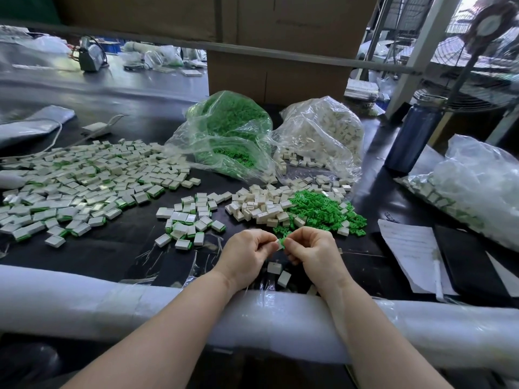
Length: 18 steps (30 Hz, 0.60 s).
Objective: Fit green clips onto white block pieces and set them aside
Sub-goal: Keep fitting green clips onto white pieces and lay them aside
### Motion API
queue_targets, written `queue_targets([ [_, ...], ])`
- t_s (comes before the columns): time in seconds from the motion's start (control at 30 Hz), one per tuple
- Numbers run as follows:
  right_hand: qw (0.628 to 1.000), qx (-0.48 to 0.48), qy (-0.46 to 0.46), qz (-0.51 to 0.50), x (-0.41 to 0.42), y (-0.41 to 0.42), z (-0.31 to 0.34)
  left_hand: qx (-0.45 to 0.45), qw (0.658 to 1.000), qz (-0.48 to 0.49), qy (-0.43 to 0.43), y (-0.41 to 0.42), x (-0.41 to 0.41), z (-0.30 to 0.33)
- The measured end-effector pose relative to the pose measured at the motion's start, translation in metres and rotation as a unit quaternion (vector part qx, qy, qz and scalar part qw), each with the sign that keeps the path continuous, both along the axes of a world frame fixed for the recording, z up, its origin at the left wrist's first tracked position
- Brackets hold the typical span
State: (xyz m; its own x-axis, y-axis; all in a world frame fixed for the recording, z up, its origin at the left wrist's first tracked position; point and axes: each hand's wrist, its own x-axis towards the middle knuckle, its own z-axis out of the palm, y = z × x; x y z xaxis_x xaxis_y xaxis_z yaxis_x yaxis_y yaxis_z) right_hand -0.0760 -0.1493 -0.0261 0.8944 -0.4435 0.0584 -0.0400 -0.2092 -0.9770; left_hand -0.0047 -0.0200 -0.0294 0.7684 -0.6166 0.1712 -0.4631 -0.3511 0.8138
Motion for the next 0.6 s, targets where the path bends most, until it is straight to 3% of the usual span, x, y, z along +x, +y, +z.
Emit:
queue_targets([
  [0.2,1.0,-0.012,0.003,0.027,-0.0024,0.0016,0.0043,0.007,1.0,0.004,0.025,0.0003,0.0033,-0.002],
  [0.43,1.0,-0.023,0.008,0.015,-0.0007,0.0023,0.0029,0.028,0.999,-0.007,-0.025,-0.0014,0.0005,-0.0017],
  [0.6,0.999,-0.034,0.01,0.027,-0.0003,0.0036,0.0032,0.012,0.999,0.003,0.037,0.0,0.0025,-0.0003],
])
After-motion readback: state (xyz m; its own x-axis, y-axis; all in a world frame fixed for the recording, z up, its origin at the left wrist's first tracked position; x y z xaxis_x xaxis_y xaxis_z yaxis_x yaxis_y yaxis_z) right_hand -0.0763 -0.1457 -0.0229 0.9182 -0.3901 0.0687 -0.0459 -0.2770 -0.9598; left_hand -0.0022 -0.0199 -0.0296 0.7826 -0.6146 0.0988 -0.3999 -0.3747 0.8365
